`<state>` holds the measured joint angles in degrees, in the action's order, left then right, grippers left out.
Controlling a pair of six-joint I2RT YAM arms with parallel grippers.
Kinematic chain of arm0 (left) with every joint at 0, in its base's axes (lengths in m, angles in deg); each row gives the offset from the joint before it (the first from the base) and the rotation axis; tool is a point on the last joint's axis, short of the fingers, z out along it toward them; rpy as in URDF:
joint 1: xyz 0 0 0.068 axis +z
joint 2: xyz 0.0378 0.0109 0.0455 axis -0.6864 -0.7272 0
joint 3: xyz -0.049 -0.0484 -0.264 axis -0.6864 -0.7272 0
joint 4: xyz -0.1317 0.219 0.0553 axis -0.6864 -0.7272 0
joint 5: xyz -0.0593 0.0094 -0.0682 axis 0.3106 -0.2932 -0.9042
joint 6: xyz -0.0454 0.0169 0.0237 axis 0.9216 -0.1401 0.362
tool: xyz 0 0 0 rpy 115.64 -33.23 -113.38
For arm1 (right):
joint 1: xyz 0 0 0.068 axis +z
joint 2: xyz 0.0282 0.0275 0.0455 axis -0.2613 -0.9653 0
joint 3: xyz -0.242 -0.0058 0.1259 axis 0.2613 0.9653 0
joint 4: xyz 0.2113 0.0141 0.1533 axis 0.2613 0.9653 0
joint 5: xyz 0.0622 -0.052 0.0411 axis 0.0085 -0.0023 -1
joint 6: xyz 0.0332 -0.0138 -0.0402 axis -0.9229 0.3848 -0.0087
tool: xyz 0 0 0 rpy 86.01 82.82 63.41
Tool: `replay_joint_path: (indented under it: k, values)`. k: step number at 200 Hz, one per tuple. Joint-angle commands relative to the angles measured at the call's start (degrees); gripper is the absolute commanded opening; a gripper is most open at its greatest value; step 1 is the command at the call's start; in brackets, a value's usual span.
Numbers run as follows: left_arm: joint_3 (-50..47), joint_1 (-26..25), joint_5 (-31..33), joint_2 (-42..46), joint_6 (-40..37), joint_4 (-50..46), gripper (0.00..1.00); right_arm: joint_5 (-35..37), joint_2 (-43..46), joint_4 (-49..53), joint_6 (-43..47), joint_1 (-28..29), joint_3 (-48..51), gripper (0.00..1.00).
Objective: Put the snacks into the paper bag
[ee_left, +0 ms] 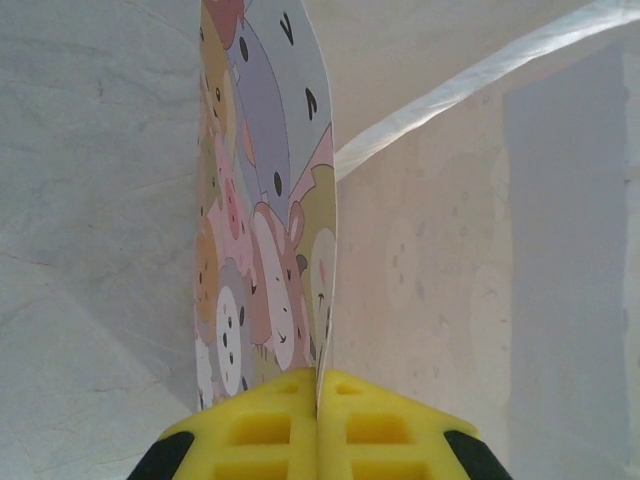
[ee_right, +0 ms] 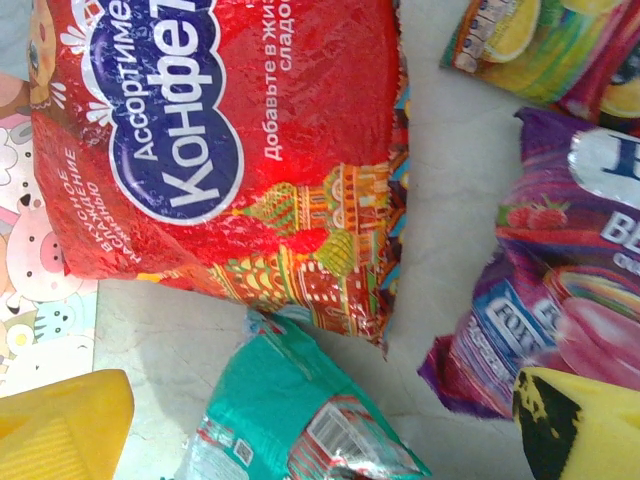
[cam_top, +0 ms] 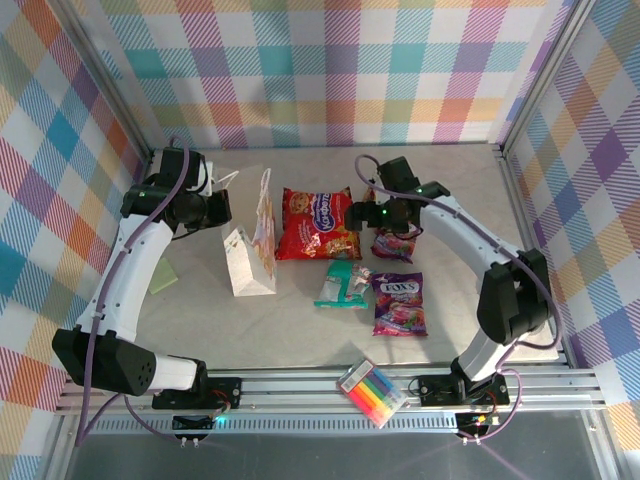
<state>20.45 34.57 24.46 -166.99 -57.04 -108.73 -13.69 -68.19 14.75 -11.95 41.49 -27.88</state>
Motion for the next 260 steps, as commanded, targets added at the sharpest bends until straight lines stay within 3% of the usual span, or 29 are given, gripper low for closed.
replay_joint_path:
  k: [1, 39, 86, 171, 220, 260]
  values:
    - [0.1, 0.9, -2.5, 0.9, -0.9, -1.3, 0.04, -2.8, -2.7, -1.5, 0.1, 0.4, -3.0, 0.97]
    - [-1.6, 0.8, -3.1, 1.2, -0.7, -0.2, 0.04, -4.3, -8.6, -3.1, 2.3, 0.4, -7.7, 0.98]
    - [-1.6, 0.9, -3.1, 0.2, -0.9, -0.6, 0.05, -12.5, -15.1, -5.4, 2.9, -1.1, -12.1, 0.99]
    - [-1.3, 0.8, -2.8, 0.3, -1.4, -0.9, 0.07, -12.8, -22.8, -2.7, 2.1, -3.6, -16.8, 0.99]
    - [-1.6, 0.8, -3.2, 0.5, -1.3, -0.6, 0.09, -17.3, -25.8, -4.0, 2.0, -3.9, -16.4, 0.99]
    - [-1.7, 0.8, -3.1, 0.6, -1.2, -0.7, 0.1, -15.2, -27.0, -2.5, 1.9, -4.1, -17.2, 0.99]
